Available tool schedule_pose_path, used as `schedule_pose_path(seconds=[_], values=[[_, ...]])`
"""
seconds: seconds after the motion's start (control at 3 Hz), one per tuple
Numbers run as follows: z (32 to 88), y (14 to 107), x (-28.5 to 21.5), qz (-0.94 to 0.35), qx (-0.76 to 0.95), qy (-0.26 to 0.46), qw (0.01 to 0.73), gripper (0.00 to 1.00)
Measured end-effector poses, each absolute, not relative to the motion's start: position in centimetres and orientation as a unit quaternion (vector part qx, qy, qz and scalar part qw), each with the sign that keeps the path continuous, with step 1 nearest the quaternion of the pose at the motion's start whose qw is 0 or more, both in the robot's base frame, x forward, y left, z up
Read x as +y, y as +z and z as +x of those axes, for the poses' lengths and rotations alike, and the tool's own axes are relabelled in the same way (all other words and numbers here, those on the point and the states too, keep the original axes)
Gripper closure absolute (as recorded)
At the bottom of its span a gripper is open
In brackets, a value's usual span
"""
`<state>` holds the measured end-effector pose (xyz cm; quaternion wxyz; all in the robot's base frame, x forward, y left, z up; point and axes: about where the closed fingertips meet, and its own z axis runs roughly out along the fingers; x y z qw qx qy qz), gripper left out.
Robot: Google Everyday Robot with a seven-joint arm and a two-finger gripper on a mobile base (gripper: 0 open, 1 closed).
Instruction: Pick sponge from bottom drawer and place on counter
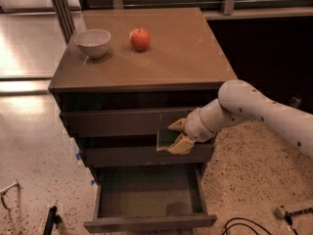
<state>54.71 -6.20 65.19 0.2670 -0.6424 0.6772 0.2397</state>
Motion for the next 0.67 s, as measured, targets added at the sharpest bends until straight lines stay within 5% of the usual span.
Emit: schedule_pose_path(seconds=[0.67], values=[[55.4,68.3,-6.2,-0.644,0.68,0.233,0.264,1.0]])
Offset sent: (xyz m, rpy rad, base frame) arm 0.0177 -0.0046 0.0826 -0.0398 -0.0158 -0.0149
